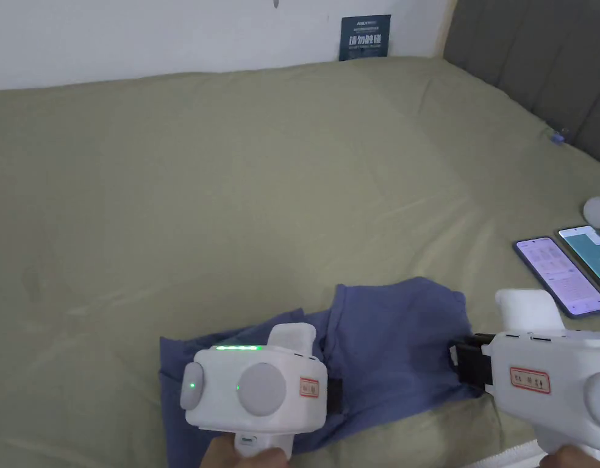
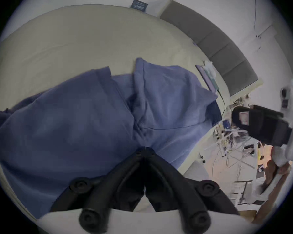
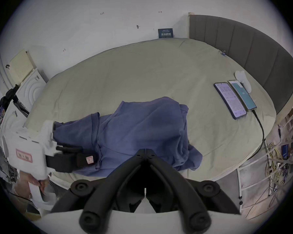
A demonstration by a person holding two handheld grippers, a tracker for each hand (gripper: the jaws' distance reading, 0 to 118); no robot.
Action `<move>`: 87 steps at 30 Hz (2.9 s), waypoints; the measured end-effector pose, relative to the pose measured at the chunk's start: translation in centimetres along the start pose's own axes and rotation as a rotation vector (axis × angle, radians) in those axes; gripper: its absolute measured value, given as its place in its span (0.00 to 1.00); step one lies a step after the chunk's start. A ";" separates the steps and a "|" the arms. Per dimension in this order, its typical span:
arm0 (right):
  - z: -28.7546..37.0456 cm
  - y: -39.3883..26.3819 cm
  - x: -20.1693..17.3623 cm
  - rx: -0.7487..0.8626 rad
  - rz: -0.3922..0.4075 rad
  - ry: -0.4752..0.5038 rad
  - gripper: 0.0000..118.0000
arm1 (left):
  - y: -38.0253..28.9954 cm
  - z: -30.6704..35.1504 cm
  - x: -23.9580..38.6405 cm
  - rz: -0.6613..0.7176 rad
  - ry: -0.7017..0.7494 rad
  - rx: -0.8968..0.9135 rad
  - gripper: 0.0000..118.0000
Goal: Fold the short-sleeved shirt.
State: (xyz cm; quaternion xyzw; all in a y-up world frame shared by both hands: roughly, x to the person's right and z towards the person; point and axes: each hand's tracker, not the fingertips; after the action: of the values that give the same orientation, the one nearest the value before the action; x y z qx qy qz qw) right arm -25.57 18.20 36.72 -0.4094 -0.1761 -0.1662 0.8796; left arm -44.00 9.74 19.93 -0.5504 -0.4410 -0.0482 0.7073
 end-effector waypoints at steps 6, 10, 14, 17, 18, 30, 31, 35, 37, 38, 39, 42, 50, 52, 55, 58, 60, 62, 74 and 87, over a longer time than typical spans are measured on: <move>0.6 -0.1 0.4 0.007 -0.018 -0.011 0.00 | 0.6 1.6 2.9 0.025 -0.140 0.026 0.01; 1.5 -0.2 0.1 0.017 -0.027 -0.009 0.00 | 0.3 1.2 2.1 -0.001 -0.136 0.013 0.01; 1.9 -0.1 -0.2 0.029 -0.019 -0.008 0.00 | -0.6 5.0 -2.1 0.100 -0.202 0.081 0.01; 1.8 0.0 -0.8 0.032 -0.014 -0.004 0.00 | -1.4 9.4 -6.4 0.159 -0.218 0.175 0.01; 1.7 0.0 -1.2 0.030 -0.012 0.003 0.00 | -1.7 10.8 -8.0 0.195 -0.227 0.195 0.01; -0.5 0.8 -6.0 -0.003 0.050 0.049 0.00 | -7.0 13.4 -20.9 0.442 -0.216 0.198 0.75; -0.7 0.8 -6.3 -0.008 0.059 0.055 0.00 | -7.1 12.7 -21.3 0.453 -0.257 0.189 0.75; -1.1 1.0 -7.3 -0.022 0.091 0.064 0.00 | -7.2 9.5 -22.1 0.539 -0.381 0.160 0.75; -1.3 1.0 -7.4 -0.025 0.094 0.059 0.00 | -7.3 8.5 -22.8 0.581 -0.503 0.203 0.75; -1.3 1.0 -7.5 -0.028 0.092 0.057 0.00 | -7.3 7.9 -23.2 0.627 -0.554 0.213 0.74; -1.5 1.0 -7.6 -0.031 0.089 0.058 0.00 | -7.3 7.2 -23.4 0.667 -0.584 0.210 0.72; -1.9 0.9 -7.6 -0.041 0.082 0.063 0.00 | -6.7 6.2 -23.1 0.639 -0.574 0.202 0.25; -2.4 1.1 -6.9 -0.044 0.065 0.048 0.00 | -4.9 8.1 -22.7 0.505 -0.408 0.124 0.09; -2.4 1.1 -6.7 -0.042 0.055 0.048 0.00 | -4.7 8.8 -23.2 0.509 -0.436 0.120 0.09; -2.3 1.0 -6.5 -0.039 0.047 0.047 0.00 | -4.6 10.1 -23.5 0.490 -0.420 0.131 0.09; -2.2 0.9 -6.6 -0.044 0.045 0.040 0.00 | -4.9 11.7 -25.1 0.486 -0.411 0.138 0.09; -2.2 0.9 -6.6 -0.047 0.036 0.034 0.00 | -5.5 13.4 -26.5 0.479 -0.393 0.138 0.09; -2.2 0.9 -6.5 -0.042 0.028 0.035 0.00 | -6.3 15.2 -28.4 0.485 -0.347 0.138 0.09; -2.2 0.9 -7.1 -0.044 0.006 0.034 0.00 | -11.0 27.1 -36.5 0.555 -0.025 0.171 0.09; -2.4 0.5 -5.9 -0.044 -0.045 0.073 0.00 | -3.0 29.5 -20.6 0.342 0.029 0.251 0.09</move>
State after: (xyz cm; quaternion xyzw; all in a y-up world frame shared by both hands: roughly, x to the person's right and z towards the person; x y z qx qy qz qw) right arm -30.14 17.51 32.34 -0.4182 -0.1493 -0.2049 0.8722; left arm -75.03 24.21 8.33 -0.5242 -0.3335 0.1199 0.7743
